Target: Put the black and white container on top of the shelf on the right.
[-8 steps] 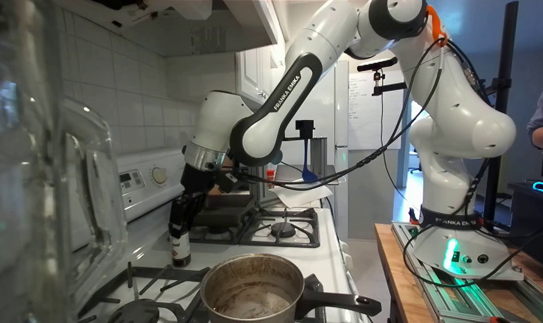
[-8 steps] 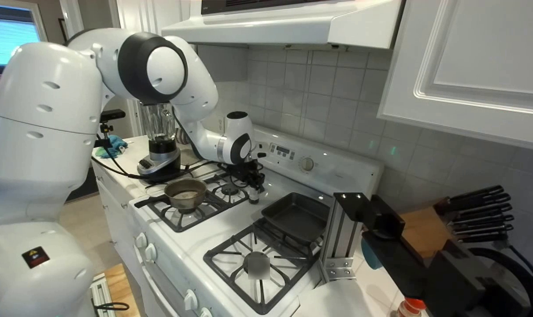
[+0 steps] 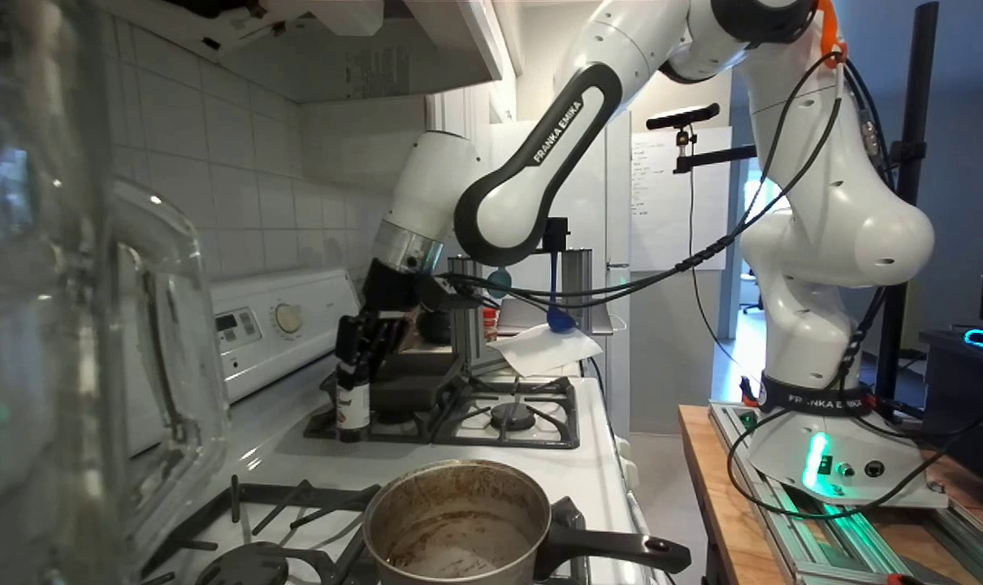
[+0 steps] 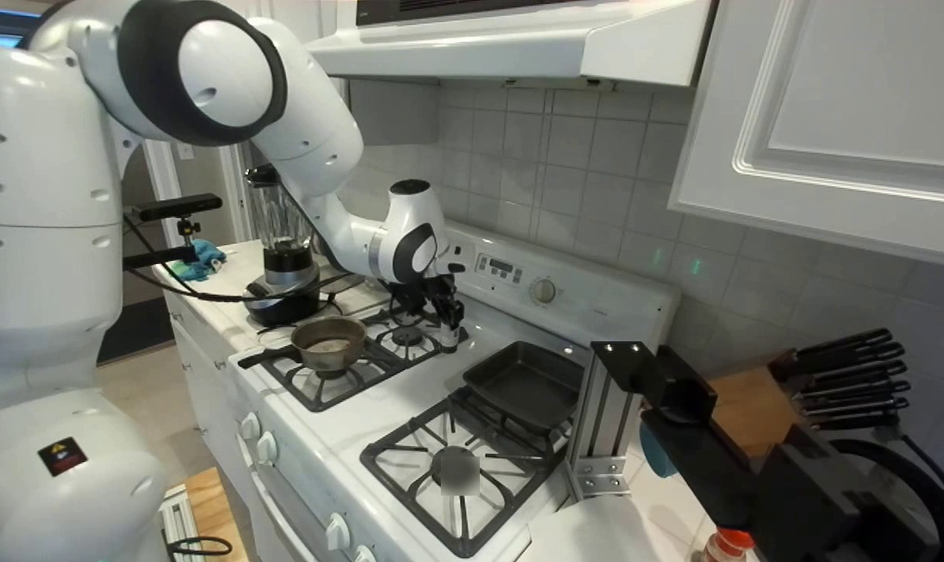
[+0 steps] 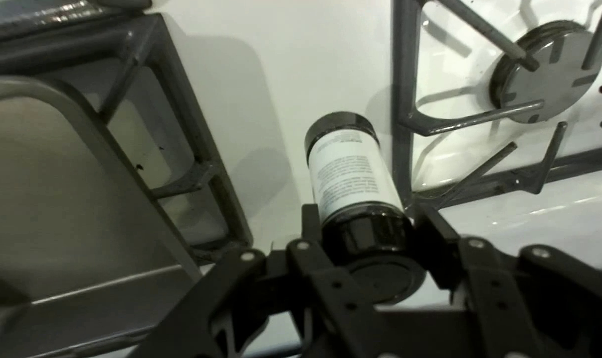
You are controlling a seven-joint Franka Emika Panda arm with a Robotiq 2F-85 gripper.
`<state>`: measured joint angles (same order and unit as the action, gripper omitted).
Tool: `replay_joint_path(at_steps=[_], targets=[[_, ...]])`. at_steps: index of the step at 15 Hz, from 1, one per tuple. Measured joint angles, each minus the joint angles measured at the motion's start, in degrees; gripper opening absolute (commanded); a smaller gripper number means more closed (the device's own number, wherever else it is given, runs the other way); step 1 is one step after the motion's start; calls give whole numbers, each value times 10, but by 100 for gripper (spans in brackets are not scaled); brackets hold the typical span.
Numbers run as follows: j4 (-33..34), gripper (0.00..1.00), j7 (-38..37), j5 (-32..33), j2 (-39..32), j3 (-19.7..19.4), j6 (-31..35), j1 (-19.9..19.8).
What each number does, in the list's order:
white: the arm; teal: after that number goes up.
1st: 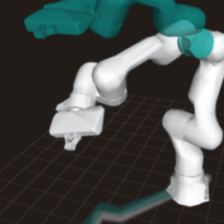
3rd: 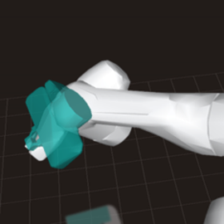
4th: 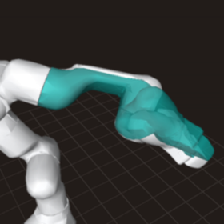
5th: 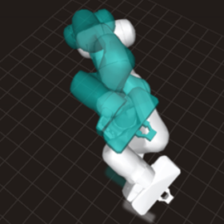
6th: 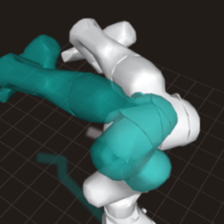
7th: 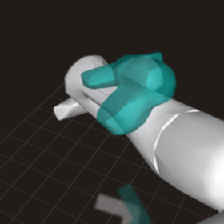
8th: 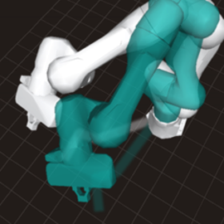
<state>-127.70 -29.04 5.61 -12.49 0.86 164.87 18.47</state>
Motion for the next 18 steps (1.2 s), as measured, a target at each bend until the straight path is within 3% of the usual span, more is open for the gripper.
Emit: replay_joint_path(at_steps=[4, 9, 13, 14, 18], targets=[[-102, 25, -95, 12, 58, -22, 52, 12], [-202, 25, -294, 132, 145, -49, 66, 32], [-230, 25, -414, 202, 234, -32, -17, 26], [-234, 25, -421, 200, 257, -26, -47, 28], [-235, 25, -387, 122, 340, 55, -173, -24]])
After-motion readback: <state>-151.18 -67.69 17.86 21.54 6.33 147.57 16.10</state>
